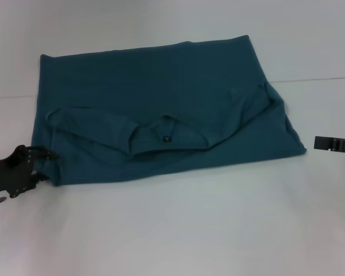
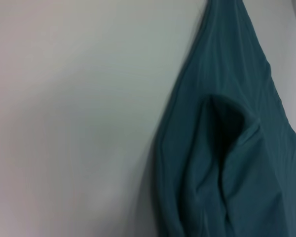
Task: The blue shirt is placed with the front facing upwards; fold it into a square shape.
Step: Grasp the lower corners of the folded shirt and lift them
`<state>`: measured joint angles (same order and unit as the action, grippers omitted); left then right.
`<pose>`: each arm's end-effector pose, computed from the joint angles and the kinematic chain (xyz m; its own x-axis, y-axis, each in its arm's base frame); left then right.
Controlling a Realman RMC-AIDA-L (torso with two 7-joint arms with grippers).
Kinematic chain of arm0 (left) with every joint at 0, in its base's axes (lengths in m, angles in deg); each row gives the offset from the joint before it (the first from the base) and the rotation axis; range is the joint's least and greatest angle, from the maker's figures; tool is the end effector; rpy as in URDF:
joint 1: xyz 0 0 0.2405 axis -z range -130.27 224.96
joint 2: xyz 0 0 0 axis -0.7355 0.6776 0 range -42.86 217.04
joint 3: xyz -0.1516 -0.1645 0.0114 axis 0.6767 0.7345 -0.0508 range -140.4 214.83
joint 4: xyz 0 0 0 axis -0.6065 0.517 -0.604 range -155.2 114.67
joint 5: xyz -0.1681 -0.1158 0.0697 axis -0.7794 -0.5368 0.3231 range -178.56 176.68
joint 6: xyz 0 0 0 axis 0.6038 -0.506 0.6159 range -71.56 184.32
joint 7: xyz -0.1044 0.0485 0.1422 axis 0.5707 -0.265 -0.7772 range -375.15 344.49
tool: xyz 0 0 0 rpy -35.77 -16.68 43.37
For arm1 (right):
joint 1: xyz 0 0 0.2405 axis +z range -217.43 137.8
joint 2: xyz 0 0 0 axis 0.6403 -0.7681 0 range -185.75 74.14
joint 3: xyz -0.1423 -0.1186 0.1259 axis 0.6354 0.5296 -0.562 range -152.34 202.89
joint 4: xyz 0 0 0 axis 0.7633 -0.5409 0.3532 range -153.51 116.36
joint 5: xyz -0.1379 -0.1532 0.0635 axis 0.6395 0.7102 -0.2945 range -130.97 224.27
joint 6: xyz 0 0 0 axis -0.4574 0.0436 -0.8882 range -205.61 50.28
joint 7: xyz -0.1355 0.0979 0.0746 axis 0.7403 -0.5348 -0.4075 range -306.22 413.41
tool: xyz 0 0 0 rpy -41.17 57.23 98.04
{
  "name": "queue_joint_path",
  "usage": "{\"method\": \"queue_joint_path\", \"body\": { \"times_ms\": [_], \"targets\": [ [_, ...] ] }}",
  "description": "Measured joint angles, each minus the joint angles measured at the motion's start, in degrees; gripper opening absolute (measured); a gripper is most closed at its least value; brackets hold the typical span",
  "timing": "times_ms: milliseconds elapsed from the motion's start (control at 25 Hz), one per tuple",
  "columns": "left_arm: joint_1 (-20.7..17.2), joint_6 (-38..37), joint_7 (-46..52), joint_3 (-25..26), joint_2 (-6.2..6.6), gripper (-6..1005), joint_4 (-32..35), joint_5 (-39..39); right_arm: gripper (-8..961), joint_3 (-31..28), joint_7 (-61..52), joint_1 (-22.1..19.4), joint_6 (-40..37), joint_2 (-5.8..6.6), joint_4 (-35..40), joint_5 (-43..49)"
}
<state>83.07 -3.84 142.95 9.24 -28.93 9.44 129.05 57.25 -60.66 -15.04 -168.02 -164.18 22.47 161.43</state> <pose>-0.3141 0.3948 0.0022 -0.4169 0.6960 0.5846 0.9074 0.3560 0.2233 0.2933 0.3391 0.0864 0.3771 -0.7060 -0.5995 -0.8961 -0.4416 -0.0435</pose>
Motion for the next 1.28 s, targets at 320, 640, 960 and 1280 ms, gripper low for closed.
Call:
{"method": "queue_joint_path", "body": {
  "times_ms": [320, 640, 960, 1280],
  "targets": [
    [-0.3, 0.3, 0.0, 0.3, 0.0, 454, -0.2, 0.0, 900, -0.1, 0.0, 0.1, 0.0, 0.0, 0.0, 0.0],
    [-0.4, 0.2, -0.9, 0.6, 0.0, 167, -0.2, -1.0, 899, -0.1, 0.0, 0.0, -0.1, 0.0, 0.0, 0.0],
    [-1.3, -3.5, -11.3, 1.5, 0.07, 47, -0.4, -8.0, 898, -0.3, 0.1, -0.1, 0.0, 0.0, 0.0, -0.1],
    [-0.9, -3.5, -13.4, 1.0, 0.82, 48, 0.3, -6.9, 897, -0.3, -0.6, -0.3, 0.2, 0.05, 0.0, 0.2]
  ]
}}
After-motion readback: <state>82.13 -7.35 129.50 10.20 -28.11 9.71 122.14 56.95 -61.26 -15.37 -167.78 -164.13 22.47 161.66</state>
